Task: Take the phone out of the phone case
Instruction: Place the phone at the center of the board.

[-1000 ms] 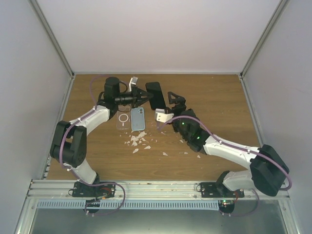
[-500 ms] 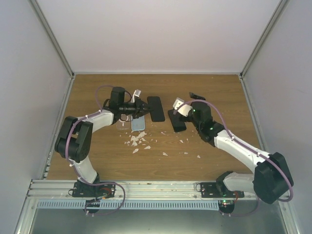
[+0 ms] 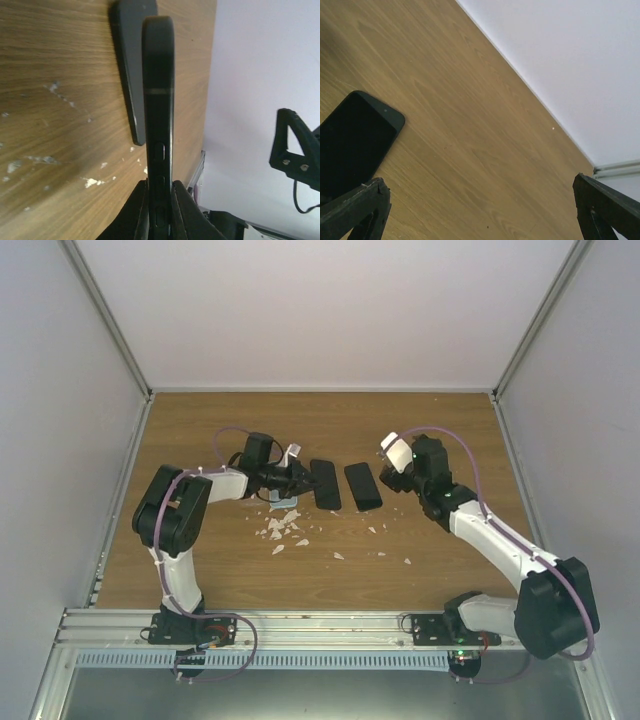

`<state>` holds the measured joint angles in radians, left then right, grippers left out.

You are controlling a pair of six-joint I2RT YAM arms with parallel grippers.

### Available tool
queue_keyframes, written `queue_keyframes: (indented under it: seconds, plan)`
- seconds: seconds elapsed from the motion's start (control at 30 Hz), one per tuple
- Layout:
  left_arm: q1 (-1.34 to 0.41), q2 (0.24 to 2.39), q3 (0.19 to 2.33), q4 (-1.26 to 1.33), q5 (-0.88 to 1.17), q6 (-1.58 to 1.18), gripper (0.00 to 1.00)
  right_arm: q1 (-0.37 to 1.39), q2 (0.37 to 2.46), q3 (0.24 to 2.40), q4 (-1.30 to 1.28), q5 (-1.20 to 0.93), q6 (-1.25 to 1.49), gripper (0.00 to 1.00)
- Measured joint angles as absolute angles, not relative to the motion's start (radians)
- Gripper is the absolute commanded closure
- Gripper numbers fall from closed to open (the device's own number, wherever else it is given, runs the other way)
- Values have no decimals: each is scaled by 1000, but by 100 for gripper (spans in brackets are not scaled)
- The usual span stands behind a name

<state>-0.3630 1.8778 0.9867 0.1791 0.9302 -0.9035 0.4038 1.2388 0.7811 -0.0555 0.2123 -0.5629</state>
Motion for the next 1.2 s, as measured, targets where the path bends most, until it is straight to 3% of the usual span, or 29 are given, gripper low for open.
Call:
queue_keyframes:
  seconds: [0.73, 0.9, 1.0, 1.2]
  plan:
    - [-364, 2017, 1075, 115, 881, -825, 97, 286, 1278, 896, -154, 91, -351, 0]
    - [-364, 2033, 1100, 73, 852, -800, 86, 286, 1287, 896, -158, 79, -344, 0]
    - [-364, 2034, 1114, 44, 836, -785, 73, 285, 1297, 896, -159, 73, -342, 0]
    - [-364, 2034, 1132, 9, 800, -754, 58, 285, 1306, 902, -165, 68, -340, 0]
